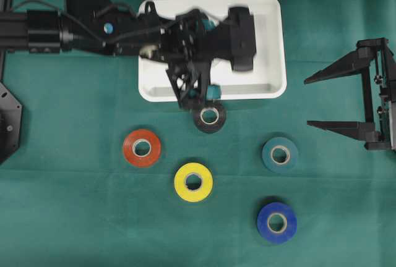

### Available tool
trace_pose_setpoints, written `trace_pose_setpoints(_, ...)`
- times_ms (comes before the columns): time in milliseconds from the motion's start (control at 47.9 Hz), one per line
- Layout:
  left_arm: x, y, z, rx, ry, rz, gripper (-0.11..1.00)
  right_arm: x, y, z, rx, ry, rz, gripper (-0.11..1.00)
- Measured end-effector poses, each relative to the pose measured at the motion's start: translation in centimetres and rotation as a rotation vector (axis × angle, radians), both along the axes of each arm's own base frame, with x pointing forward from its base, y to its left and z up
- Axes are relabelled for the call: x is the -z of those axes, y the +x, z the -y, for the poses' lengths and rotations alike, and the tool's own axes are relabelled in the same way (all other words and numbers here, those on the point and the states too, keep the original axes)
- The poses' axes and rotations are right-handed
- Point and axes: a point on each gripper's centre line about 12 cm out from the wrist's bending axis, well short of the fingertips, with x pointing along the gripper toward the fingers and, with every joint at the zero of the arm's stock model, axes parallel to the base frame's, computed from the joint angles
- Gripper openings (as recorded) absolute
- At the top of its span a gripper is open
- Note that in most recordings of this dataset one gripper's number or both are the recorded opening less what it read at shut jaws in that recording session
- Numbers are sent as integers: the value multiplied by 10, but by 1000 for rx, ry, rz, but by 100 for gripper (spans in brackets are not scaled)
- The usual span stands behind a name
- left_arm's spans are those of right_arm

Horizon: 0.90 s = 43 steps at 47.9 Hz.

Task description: Pick up the tape from a random location and place it into the white case.

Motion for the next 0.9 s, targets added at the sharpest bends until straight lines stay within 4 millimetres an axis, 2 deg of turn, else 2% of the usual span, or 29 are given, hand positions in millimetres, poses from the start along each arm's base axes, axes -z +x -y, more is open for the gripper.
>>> trace_pose_setpoints(188,-2,-7,5,9,0,-2,98,-1,0,0,0,1,3,92)
trace_pose_setpoints(417,-22,-25,13,19,3,37,97,0,0,0,1,1,-9,92)
trace_pose_setpoints(689,-60,-61,23,34,21,174,97,-2,-1,0,1,1,-5,92)
trace_pose_setpoints(897,-77,-97,28,36,35,279,97,-2,-1,0,1,1,-5,92)
